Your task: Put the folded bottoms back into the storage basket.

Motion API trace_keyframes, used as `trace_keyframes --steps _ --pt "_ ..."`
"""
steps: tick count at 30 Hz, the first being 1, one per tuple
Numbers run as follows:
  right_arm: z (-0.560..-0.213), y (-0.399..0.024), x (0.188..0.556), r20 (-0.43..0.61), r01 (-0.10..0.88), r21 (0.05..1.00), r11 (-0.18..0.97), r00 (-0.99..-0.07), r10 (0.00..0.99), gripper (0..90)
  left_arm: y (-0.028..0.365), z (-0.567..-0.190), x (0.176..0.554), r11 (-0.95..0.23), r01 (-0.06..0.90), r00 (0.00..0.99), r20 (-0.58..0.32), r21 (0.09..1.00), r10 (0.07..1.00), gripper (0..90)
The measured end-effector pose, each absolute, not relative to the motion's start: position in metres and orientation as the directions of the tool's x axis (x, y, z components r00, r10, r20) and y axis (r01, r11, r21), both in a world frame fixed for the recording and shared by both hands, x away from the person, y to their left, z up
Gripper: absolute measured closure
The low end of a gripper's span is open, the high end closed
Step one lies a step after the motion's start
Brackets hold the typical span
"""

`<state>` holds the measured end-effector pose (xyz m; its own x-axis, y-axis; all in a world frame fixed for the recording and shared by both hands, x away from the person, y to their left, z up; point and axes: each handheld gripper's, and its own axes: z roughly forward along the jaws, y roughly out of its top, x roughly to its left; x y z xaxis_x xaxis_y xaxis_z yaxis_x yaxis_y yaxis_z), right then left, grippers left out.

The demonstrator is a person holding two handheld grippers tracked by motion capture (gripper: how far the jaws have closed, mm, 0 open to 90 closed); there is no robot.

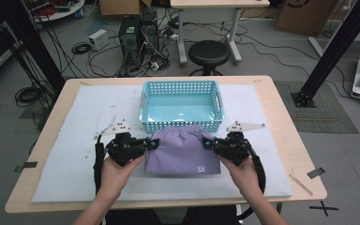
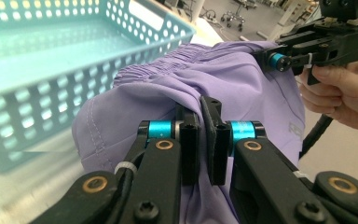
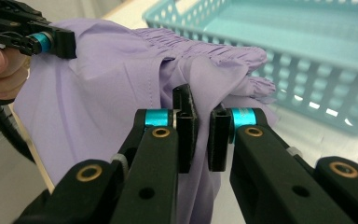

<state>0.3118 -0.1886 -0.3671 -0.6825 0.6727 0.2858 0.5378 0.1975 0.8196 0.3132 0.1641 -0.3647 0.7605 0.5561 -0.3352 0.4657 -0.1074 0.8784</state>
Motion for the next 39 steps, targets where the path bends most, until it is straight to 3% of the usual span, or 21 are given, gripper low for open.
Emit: trace_keyframes --steps 7,19,32,33,34,35,36,39 --pt "-0.346 -0.189 0.339 0.305 0.521 0.839 0.158 -0.691 0.656 85.9 0.17 -0.347 0.343 -0.063 0.456 0.762 -0.353 0.888 0.543 86.2" --pt "-0.329 -0.177 0.408 0.243 0.498 0.851 0.169 -0.657 0.713 85.8 0.165 -0.329 0.408 -0.085 0.412 0.741 -0.279 0.907 0.611 86.1" --pt "-0.332 -0.168 0.476 0.202 0.504 0.847 0.171 -0.602 0.772 84.5 0.159 -0.339 0.476 -0.098 0.418 0.7 -0.252 0.903 0.668 85.9" --pt "-0.334 -0.167 0.482 0.2 0.514 0.84 0.176 -0.594 0.779 77.7 0.159 -0.343 0.481 -0.105 0.422 0.685 -0.241 0.901 0.688 84.3" --pt "-0.338 -0.165 0.489 0.197 0.532 0.828 0.177 -0.572 0.796 64.3 0.159 -0.347 0.485 -0.111 0.429 0.653 -0.223 0.897 0.724 73.0" --pt "-0.342 -0.164 0.495 0.198 0.561 0.809 0.174 -0.54 0.818 56.8 0.16 -0.352 0.49 -0.104 0.453 0.613 -0.225 0.885 0.758 53.5" --pt "-0.345 -0.165 0.498 0.194 0.572 0.802 0.174 -0.524 0.829 56.6 0.164 -0.357 0.494 -0.096 0.484 0.595 -0.247 0.87 0.765 41.3" --pt "-0.346 -0.171 0.499 0.164 0.579 0.794 0.185 -0.497 0.852 52.2 0.172 -0.363 0.495 -0.094 0.493 0.58 -0.246 0.865 0.777 37.2"
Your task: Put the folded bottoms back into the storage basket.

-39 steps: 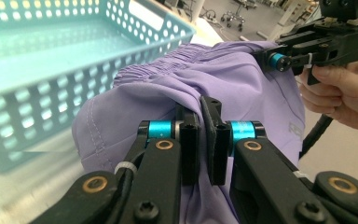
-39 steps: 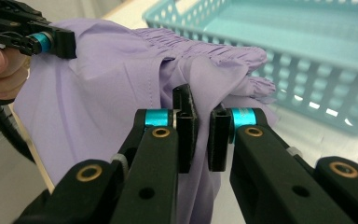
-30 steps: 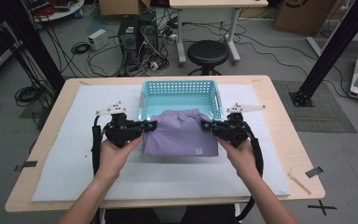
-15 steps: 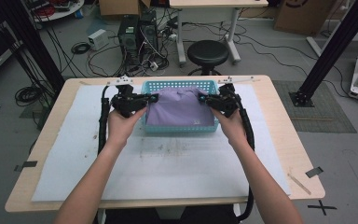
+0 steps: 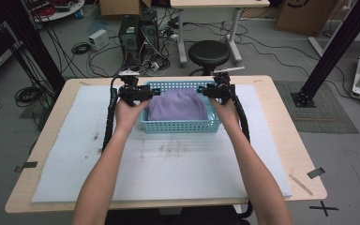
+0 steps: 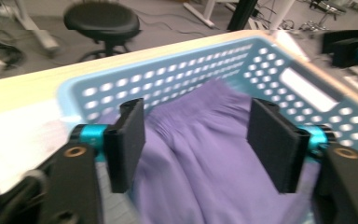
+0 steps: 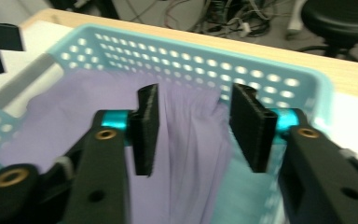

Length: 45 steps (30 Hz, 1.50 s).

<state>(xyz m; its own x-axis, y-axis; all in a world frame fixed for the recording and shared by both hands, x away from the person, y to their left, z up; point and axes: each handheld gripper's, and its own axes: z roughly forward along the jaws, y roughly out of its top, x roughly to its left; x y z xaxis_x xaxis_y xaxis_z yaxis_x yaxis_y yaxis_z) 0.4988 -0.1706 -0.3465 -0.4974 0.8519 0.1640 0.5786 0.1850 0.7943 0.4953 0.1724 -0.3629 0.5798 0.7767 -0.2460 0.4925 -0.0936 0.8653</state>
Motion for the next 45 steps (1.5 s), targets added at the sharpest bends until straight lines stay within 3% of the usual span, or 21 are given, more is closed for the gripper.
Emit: trace_keyframes --steps 15,27,45 --pt "-0.337 -0.204 0.46 0.132 0.529 0.829 0.183 -0.503 0.854 45.0 0.187 -0.356 0.454 -0.196 0.38 0.625 -0.095 0.904 0.775 33.8" --pt "-0.345 -0.2 0.436 0.108 0.51 0.828 0.232 -0.552 0.827 40.3 0.195 -0.355 0.426 -0.189 0.349 0.646 -0.09 0.918 0.758 32.5" --pt "-0.366 -0.204 0.376 0.115 0.464 0.86 0.213 -0.583 0.805 35.3 0.193 -0.379 0.361 -0.219 0.297 0.676 -0.042 0.929 0.736 31.2"
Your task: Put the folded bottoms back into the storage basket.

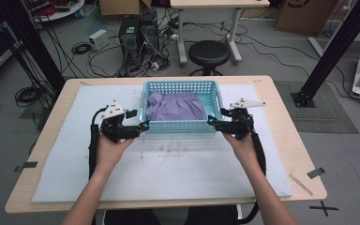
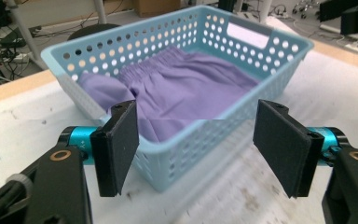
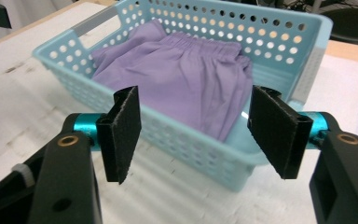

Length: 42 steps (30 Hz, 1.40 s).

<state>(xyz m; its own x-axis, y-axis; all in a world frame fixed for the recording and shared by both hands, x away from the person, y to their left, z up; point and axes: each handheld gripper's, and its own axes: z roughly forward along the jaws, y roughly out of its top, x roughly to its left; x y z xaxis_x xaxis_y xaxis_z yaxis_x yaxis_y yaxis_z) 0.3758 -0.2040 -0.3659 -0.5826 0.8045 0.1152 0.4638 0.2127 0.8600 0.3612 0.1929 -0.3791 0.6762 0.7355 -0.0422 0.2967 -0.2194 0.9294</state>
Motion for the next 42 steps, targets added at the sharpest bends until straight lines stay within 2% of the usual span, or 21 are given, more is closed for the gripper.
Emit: trace_keyframes --steps 9,14,42 --pt "-0.382 -0.21 0.351 0.106 0.432 0.878 0.207 -0.597 0.795 31.9 0.196 -0.391 0.333 -0.264 0.258 0.692 0.014 0.929 0.722 30.8" --pt "-0.388 -0.217 0.346 0.113 0.43 0.881 0.196 -0.594 0.797 31.5 0.2 -0.398 0.326 -0.258 0.248 0.692 0.016 0.934 0.722 30.8" --pt "-0.395 -0.234 0.338 0.096 0.423 0.884 0.199 -0.581 0.808 30.2 0.205 -0.406 0.323 -0.27 0.253 0.695 0.019 0.929 0.719 30.8"
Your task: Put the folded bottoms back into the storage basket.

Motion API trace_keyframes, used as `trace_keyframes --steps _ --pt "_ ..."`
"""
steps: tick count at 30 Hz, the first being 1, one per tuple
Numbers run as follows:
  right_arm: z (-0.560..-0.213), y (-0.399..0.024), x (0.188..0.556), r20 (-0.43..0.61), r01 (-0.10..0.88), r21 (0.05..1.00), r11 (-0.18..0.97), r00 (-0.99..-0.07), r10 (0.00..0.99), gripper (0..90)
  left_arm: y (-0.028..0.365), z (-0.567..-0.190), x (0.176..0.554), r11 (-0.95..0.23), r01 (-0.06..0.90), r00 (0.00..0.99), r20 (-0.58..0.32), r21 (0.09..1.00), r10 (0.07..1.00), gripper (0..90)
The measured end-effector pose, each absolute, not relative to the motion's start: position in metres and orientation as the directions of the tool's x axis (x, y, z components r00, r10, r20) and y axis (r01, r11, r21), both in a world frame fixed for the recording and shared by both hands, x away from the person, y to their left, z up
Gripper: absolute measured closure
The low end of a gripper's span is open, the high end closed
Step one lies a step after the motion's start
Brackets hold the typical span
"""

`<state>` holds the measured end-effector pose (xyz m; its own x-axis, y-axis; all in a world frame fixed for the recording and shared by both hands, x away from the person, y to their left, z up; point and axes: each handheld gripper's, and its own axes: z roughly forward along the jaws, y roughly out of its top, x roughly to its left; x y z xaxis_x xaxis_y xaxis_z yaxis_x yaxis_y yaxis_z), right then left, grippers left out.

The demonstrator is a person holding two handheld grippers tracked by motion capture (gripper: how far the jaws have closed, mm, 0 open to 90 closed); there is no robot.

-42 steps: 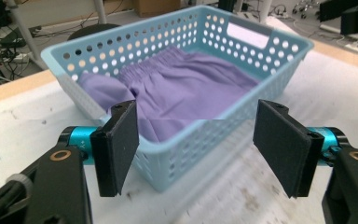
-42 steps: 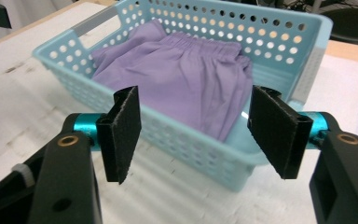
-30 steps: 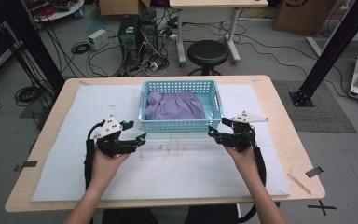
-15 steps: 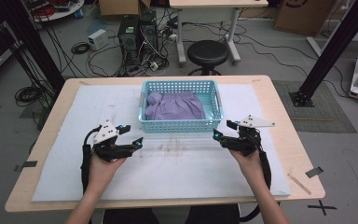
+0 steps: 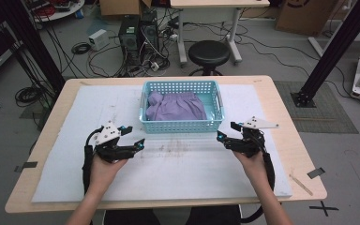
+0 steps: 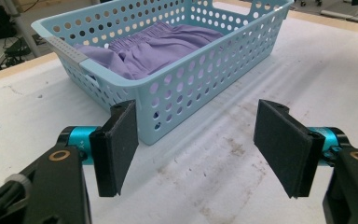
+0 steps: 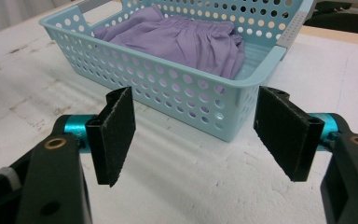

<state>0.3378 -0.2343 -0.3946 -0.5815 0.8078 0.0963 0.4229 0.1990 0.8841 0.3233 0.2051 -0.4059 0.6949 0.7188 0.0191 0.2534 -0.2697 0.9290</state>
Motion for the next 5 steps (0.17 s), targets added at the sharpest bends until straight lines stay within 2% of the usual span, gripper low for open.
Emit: trace_keyframes --steps 5 --pt "-0.396 -0.234 0.3381 0.097 0.427 0.882 0.201 -0.581 0.808 29.9 0.2041 -0.4079 0.325 -0.277 0.266 0.696 0.015 0.923 0.718 30.8"
